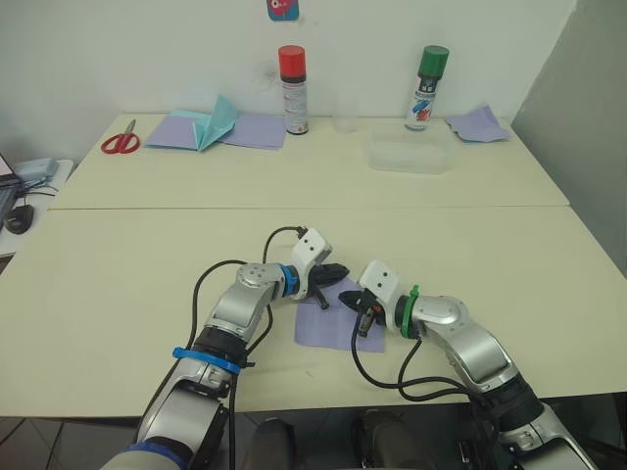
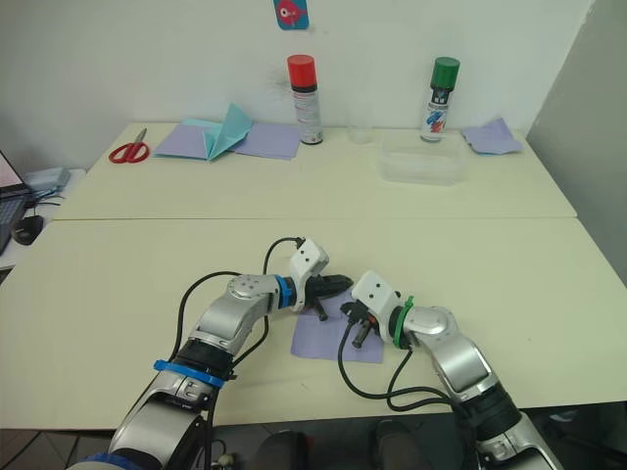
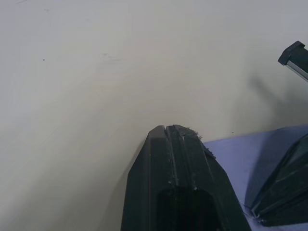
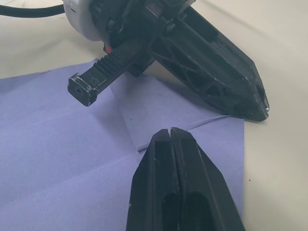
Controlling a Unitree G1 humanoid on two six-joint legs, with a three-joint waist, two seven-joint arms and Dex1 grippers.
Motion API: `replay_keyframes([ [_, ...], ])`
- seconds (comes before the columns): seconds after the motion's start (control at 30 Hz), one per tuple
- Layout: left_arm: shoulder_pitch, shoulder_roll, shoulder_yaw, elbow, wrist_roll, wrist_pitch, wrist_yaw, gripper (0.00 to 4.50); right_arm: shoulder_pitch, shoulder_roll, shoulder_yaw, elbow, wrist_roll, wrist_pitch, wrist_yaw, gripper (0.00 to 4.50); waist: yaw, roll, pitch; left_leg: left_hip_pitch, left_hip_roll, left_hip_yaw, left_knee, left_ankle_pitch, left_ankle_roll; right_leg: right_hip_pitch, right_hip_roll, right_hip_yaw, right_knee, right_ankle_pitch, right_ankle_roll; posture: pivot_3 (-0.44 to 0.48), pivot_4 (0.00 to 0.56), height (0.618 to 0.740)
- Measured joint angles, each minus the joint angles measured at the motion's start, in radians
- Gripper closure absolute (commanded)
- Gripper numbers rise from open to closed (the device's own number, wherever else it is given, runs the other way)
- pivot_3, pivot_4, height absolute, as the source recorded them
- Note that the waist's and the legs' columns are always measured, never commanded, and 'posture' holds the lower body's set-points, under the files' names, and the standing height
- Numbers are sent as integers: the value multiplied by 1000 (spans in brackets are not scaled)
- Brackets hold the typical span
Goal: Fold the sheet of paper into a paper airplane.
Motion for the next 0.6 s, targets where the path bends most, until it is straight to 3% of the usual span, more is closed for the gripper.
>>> replay_keyframes([
  [0.6, 280, 222, 8, -434, -8, 104, -59, 4488, -11, 21, 2, 29, -1, -7, 0, 4500, -15, -1, -2, 2, 1, -1, 0, 0, 0, 0, -3, 1, 0, 0, 0, 0, 150, 740],
])
